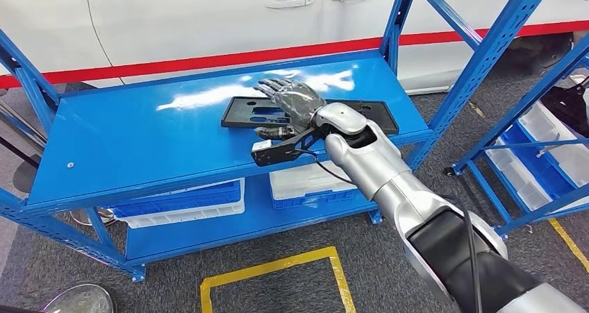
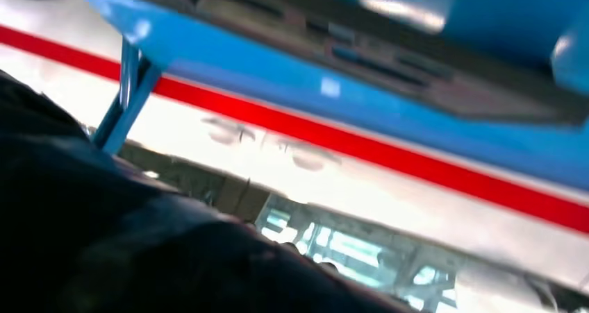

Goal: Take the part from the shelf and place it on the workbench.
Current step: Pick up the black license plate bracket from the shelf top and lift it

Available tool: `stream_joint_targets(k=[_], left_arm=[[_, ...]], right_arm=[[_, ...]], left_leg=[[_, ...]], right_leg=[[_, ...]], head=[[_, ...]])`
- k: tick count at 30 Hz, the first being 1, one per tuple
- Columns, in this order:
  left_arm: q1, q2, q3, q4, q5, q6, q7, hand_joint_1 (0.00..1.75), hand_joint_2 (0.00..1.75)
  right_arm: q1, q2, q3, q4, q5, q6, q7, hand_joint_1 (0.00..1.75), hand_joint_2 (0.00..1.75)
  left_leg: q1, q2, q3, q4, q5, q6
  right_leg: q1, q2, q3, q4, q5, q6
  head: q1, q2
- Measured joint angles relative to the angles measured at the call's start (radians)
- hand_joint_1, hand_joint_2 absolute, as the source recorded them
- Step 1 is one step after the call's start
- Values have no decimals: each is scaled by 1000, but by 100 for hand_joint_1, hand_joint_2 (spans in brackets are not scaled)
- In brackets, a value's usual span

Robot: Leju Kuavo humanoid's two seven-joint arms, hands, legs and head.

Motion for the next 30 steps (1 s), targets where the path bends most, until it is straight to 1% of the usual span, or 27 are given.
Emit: stream_joint_targets(k=[3, 5, 10, 12, 17, 24, 28, 30], left_arm=[[0, 0, 0, 0, -10, -1, 0, 0, 0], [0, 0, 0, 0, -19, -2, 2, 0, 0], [-1, 0, 0, 0, -39, -6, 6, 0, 0], [-1, 0, 0, 0, -45, -6, 6, 0, 0], [-1, 0, 0, 0, -50, -6, 6, 0, 0], [-2, 0, 0, 0, -61, -5, 15, 0, 0], [-2, 0, 0, 0, -65, -6, 20, 0, 0], [-2, 0, 0, 0, -66, -6, 21, 0, 0]], right_arm=[[8, 2, 1, 39, 1, -2, -1, 0, 0], [9, 4, 1, 72, 6, 7, 16, 0, 0], [14, 4, 1, 185, 19, 23, 139, 0, 0], [22, -5, 1, 229, 19, 17, 167, 0, 0], [33, -24, 1, 293, 19, 3, 185, 0, 0], [32, -42, -12, 326, 18, -9, 213, 0, 0], [29, -61, -21, 338, 34, -14, 232, 0, 175], [24, -72, -28, 343, 49, -15, 240, 0, 175]], left_leg=[[0, 0, 0, 0, 0, 0], [0, 0, 0, 0, 0, 0], [0, 0, 0, 0, 0, 0], [0, -1, 0, 0, 0, 0], [0, 0, 0, 0, 0, 0], [0, -1, 1, 0, 0, 0], [0, -1, 1, 0, 0, 0], [-1, -1, 2, 0, 0, 0]], right_leg=[[0, 0, 0, 0, 0, 0], [0, 0, 0, 0, 0, 0], [0, -1, 0, 0, 0, 0], [0, -1, 0, 0, 0, 0], [0, 0, 0, 0, 0, 0], [0, -1, 1, 0, 0, 0], [0, -1, 2, 0, 0, 0], [-1, -1, 2, 0, 1, 1]], head=[[0, 0], [0, 0], [0, 0], [0, 0], [0, 0], [0, 0], [0, 0], [0, 0]])
